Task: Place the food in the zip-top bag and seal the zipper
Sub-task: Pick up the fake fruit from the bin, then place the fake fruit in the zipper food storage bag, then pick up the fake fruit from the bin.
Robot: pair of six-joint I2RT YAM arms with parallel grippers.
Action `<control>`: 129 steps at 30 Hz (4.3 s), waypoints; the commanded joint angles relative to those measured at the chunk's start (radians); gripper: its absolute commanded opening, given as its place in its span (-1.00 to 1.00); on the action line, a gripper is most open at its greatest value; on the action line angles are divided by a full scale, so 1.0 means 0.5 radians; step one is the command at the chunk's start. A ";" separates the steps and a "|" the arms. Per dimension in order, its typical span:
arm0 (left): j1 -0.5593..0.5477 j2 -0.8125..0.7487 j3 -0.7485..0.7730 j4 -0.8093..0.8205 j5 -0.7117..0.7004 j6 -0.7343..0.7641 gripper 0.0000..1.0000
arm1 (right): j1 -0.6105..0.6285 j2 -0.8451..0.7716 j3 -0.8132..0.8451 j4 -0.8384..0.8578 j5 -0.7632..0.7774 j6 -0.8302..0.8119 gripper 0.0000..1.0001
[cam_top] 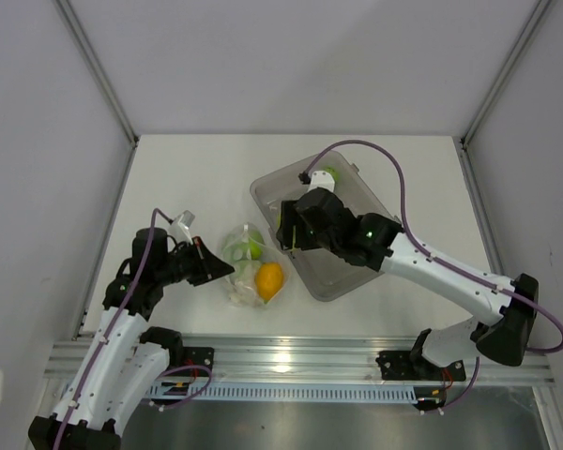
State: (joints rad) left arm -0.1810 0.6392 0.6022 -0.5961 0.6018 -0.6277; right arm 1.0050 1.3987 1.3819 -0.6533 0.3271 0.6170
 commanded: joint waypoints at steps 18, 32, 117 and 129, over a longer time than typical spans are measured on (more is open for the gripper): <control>-0.009 0.001 0.155 -0.047 -0.016 0.007 -0.99 | 0.493 0.341 0.362 -0.080 0.015 -0.087 -0.95; -0.009 0.007 0.195 -0.072 -0.007 0.013 -0.99 | 0.506 0.568 0.430 -0.187 0.063 -0.105 0.24; -0.009 -0.067 0.087 0.106 0.070 0.037 -0.99 | -1.133 1.949 1.338 0.331 -0.016 0.088 0.99; -0.009 -0.076 0.093 0.078 0.070 0.059 -0.99 | -1.102 1.976 1.360 0.325 0.051 0.055 0.68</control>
State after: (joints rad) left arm -0.1810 0.6094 0.6498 -0.5850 0.6144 -0.6025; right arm 0.4431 2.3844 2.0239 -0.5102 0.3080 0.6521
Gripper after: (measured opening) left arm 0.005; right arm 0.867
